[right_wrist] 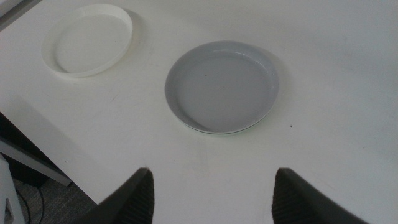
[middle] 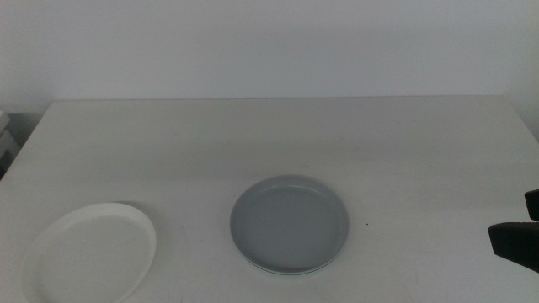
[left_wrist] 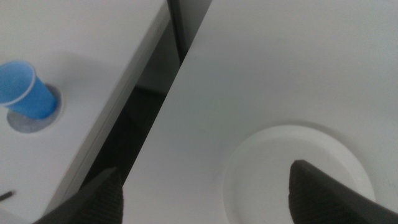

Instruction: Stack the three bowls on top of each other.

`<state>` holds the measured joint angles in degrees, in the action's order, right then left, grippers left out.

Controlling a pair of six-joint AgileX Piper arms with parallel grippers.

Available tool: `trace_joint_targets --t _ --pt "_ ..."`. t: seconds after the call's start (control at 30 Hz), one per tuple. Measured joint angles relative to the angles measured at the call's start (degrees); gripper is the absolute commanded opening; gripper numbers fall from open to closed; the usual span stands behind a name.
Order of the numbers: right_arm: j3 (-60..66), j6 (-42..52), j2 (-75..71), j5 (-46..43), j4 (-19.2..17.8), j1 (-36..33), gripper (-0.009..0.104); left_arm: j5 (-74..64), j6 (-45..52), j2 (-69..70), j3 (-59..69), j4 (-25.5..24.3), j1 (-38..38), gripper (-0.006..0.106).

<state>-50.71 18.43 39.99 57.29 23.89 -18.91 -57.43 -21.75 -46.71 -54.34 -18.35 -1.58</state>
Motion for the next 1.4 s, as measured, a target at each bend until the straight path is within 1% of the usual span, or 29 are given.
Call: trace_joint_targets --t 0.17,0.47,0.57,0.7,0.8,0.87,0.97,1.07,1.17,1.4 --pt "0.0 0.0 0.0 0.0 0.0 0.0 0.049 -1.5 0.1 -5.3 -2.9 0.3 0.0 0.089" --pt "0.0 0.0 0.0 0.0 0.0 0.0 0.049 -0.7 -0.2 -10.9 -2.4 0.3 0.0 0.089" --pt "0.0 0.0 0.0 0.0 0.0 0.0 0.049 1.0 -0.6 -13.4 -2.1 1.1 0.0 0.089" --pt "0.0 0.0 0.0 0.0 0.0 0.0 0.049 2.9 1.9 -16.2 -2.1 4.6 0.0 0.089" --pt "0.0 0.0 0.0 0.0 0.0 0.0 0.049 5.0 9.0 -18.0 -2.1 8.9 -0.6 0.089" --pt "0.0 0.0 0.0 0.0 0.0 0.0 0.049 6.4 14.0 -19.2 -2.1 13.0 -2.5 0.089" --pt "0.0 0.0 0.0 0.0 0.0 0.0 0.049 7.3 18.8 -21.5 -2.1 16.8 -6.0 0.089" --pt "0.0 0.0 0.0 0.0 0.0 0.0 0.049 7.7 21.8 -24.3 -2.1 18.3 -9.0 0.089" --pt "0.0 0.0 0.0 0.0 0.0 0.0 0.049 8.3 23.8 -27.7 -2.1 18.3 -10.9 0.089" --pt "0.0 0.0 0.0 0.0 0.0 0.0 0.049 9.3 27.0 -36.2 -2.1 21.3 -11.4 0.089"
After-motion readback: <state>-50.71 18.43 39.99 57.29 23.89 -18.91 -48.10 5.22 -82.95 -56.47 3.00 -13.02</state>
